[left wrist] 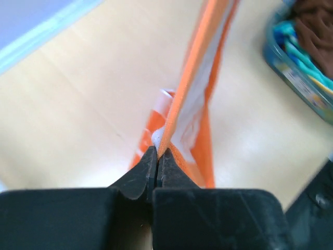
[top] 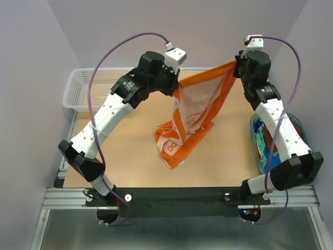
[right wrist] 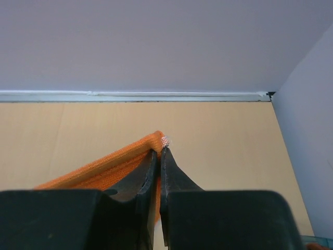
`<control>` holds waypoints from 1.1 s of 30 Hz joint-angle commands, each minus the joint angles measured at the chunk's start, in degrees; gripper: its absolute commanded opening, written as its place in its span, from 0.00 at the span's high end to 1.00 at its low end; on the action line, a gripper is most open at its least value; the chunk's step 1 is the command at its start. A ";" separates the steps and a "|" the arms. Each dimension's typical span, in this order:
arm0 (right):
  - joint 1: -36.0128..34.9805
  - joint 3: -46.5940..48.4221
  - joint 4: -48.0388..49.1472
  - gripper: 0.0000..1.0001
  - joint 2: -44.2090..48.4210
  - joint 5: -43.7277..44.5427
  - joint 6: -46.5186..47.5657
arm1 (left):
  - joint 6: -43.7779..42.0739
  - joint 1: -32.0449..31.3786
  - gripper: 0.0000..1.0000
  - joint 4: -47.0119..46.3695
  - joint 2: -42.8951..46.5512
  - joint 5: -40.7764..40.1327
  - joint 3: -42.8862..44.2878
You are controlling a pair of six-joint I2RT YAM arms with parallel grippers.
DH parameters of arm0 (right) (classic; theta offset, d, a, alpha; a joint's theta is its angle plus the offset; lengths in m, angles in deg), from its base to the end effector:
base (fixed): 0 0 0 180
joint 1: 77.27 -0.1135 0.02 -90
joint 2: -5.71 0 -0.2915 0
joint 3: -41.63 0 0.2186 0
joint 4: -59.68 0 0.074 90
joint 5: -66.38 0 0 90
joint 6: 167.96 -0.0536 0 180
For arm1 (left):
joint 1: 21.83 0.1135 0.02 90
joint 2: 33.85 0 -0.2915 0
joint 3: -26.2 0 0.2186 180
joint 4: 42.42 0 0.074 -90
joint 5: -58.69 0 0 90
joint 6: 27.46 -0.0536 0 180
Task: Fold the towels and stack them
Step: Flatten out the crumpled towel
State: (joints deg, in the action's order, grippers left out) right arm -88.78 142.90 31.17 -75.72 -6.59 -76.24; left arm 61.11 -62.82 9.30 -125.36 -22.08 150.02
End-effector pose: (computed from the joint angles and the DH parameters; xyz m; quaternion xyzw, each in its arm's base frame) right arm 0.3030 0.0457 0.4571 0.0094 0.7563 -0.0569 0.6517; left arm 0.2451 -0.2243 0.4796 0.3377 0.7416 -0.2567 0.5197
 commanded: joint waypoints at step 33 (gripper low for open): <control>1.14 21.61 5.11 0.99 28.34 -31.53 9.27 | -18.17 -2.51 1.00 -26.47 32.97 13.70 7.85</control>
State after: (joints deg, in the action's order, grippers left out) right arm -89.98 160.34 34.58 -46.30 -46.69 -69.55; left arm 44.41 -66.14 -11.13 -94.67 -6.87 152.65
